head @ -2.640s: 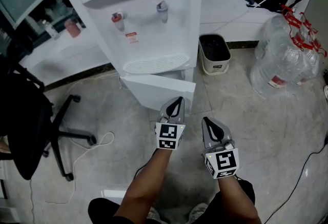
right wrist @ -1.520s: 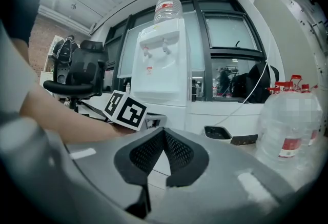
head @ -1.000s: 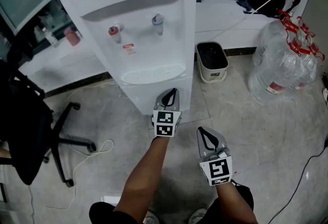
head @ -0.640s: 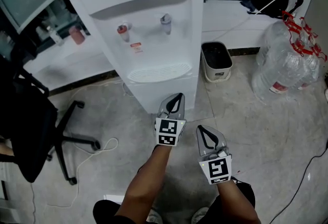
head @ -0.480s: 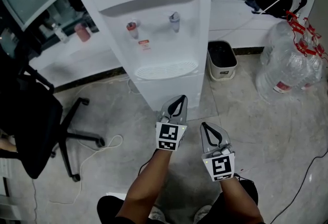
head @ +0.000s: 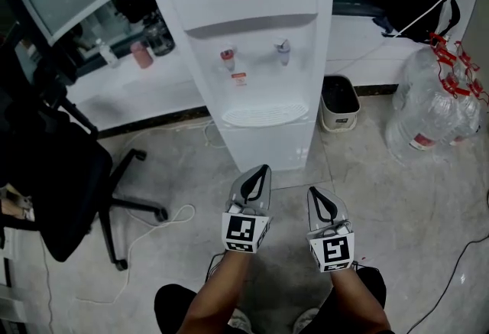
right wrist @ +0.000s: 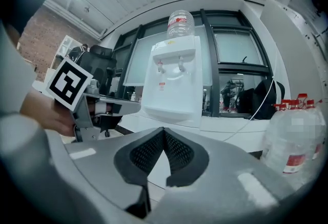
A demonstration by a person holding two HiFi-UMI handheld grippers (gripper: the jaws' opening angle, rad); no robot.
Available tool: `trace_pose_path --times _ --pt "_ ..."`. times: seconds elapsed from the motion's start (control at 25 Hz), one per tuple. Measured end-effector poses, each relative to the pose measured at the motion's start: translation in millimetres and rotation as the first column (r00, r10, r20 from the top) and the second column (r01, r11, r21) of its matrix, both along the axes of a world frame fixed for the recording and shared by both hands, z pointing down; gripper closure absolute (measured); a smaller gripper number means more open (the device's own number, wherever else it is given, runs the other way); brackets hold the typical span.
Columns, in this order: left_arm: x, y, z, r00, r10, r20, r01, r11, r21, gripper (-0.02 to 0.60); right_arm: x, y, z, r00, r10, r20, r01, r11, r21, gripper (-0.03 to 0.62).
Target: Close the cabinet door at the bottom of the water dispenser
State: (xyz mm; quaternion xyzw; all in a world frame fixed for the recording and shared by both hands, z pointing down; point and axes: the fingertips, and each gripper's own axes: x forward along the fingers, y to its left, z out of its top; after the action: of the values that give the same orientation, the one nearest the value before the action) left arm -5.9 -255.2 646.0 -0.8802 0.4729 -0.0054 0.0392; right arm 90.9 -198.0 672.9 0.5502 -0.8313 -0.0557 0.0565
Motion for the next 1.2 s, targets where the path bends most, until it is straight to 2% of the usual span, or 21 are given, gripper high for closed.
trace_pose_path --times 0.2,0.48,0.72,0.88,1.2 --pt "-23.4 23.3 -4.4 0.999 -0.021 -0.027 0.020 1.000 -0.019 0.568 0.3 0.5 -4.3 0.999 0.024 0.042 -0.022 0.999 -0.041 0.591" --pt "-41.3 34.7 -3.4 0.997 -0.053 -0.048 0.051 0.998 -0.041 0.568 -1.3 -8.0 -33.0 0.998 0.043 0.038 -0.042 0.999 -0.015 0.591" --pt "-51.9 35.7 6.3 0.999 -0.046 -0.019 0.045 0.998 -0.041 0.568 1.6 -11.6 -38.0 0.999 0.042 0.013 -0.042 0.999 0.003 0.591" --pt "-65.7 32.2 9.0 0.998 -0.069 -0.010 0.068 0.997 -0.047 0.568 2.6 -18.9 -48.8 0.999 0.041 0.001 -0.041 0.999 0.022 0.591" --pt "-88.2 20.0 -26.5 0.995 -0.096 0.006 0.096 0.994 -0.060 0.568 -9.6 -22.3 -82.8 0.999 0.018 0.031 -0.018 1.000 0.001 0.591"
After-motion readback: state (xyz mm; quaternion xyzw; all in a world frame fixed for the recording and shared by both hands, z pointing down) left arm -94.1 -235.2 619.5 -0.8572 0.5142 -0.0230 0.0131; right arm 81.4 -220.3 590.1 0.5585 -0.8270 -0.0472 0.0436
